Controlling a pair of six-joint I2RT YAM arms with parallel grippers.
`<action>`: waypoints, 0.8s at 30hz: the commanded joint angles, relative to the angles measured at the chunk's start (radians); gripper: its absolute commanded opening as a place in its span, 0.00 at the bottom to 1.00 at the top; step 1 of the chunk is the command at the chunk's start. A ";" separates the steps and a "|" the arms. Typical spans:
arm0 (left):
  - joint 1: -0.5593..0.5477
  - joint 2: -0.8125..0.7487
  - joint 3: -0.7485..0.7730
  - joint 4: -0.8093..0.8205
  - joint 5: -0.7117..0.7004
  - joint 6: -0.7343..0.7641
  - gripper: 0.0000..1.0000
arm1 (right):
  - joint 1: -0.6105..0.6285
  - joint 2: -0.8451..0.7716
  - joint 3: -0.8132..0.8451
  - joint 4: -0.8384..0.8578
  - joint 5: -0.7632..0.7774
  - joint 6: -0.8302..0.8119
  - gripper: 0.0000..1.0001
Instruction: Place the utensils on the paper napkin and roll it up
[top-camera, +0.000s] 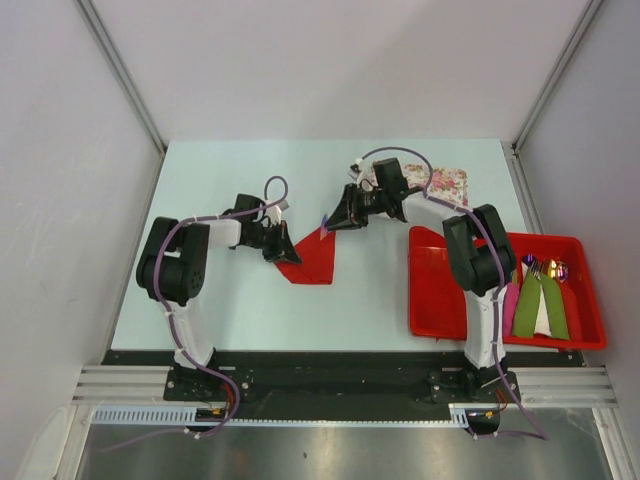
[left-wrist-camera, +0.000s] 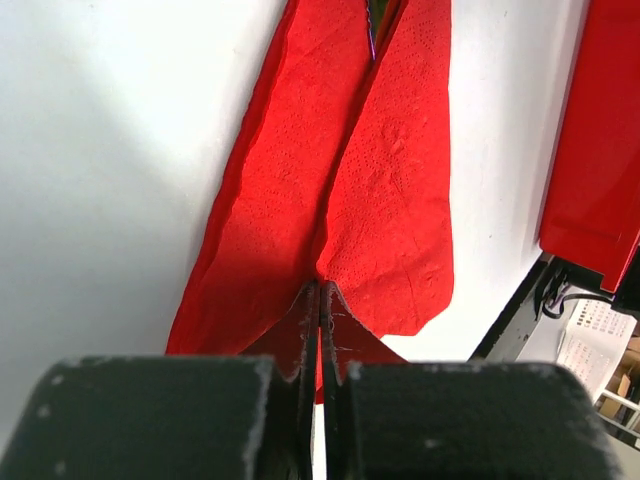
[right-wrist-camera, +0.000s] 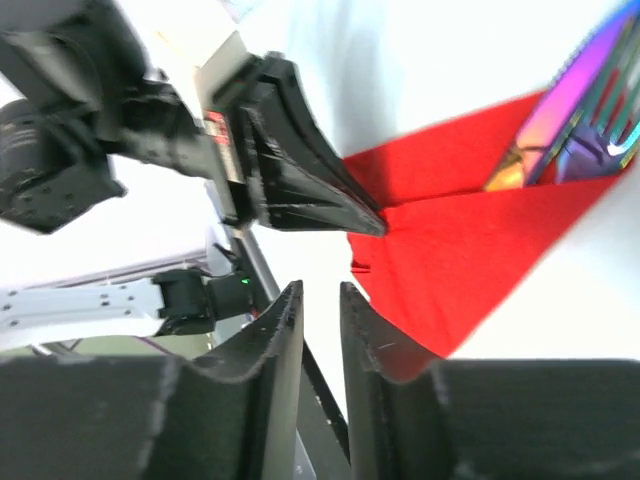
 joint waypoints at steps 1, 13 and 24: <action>0.011 -0.024 0.004 -0.042 -0.087 0.030 0.00 | 0.041 0.004 0.037 -0.150 0.064 -0.145 0.24; 0.011 -0.018 0.009 -0.035 -0.087 0.029 0.00 | 0.142 0.096 0.092 -0.193 0.184 -0.215 0.07; 0.032 -0.079 -0.028 0.044 -0.006 0.014 0.25 | 0.171 0.205 0.113 -0.203 0.297 -0.228 0.00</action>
